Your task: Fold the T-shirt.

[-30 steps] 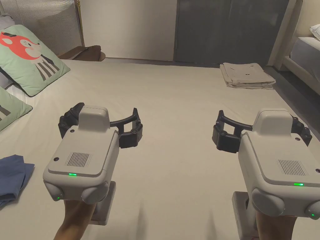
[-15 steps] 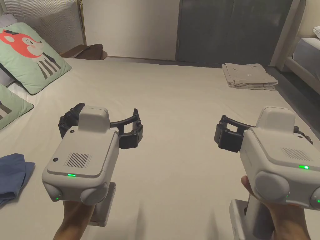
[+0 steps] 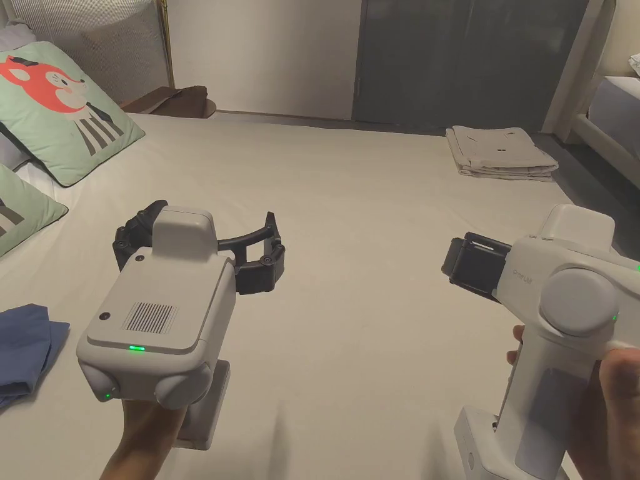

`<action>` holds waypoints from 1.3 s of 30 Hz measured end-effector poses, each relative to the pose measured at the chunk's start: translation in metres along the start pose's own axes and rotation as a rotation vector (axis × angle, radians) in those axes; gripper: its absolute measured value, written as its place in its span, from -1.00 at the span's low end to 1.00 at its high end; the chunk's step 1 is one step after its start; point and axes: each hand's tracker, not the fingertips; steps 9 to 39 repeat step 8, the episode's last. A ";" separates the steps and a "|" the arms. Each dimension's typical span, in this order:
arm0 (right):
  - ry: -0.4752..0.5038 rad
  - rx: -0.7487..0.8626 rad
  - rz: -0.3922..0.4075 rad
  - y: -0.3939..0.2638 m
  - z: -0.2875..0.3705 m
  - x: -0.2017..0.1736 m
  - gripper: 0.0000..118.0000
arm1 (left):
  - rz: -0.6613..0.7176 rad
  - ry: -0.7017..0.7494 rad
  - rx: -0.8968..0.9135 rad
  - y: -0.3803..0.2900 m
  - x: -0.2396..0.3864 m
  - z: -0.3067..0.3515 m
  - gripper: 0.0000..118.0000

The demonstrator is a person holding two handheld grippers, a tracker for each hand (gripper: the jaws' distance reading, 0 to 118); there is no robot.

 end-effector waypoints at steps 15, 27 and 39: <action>0.008 0.032 0.019 -0.004 0.002 0.002 0.94 | -0.002 -0.001 -0.001 0.000 0.001 0.000 0.88; 0.008 0.032 0.019 -0.004 0.002 0.002 0.94 | -0.002 -0.001 -0.001 0.000 0.001 0.000 0.88; 0.008 0.032 0.019 -0.004 0.002 0.002 0.94 | -0.002 -0.001 -0.001 0.000 0.001 0.000 0.88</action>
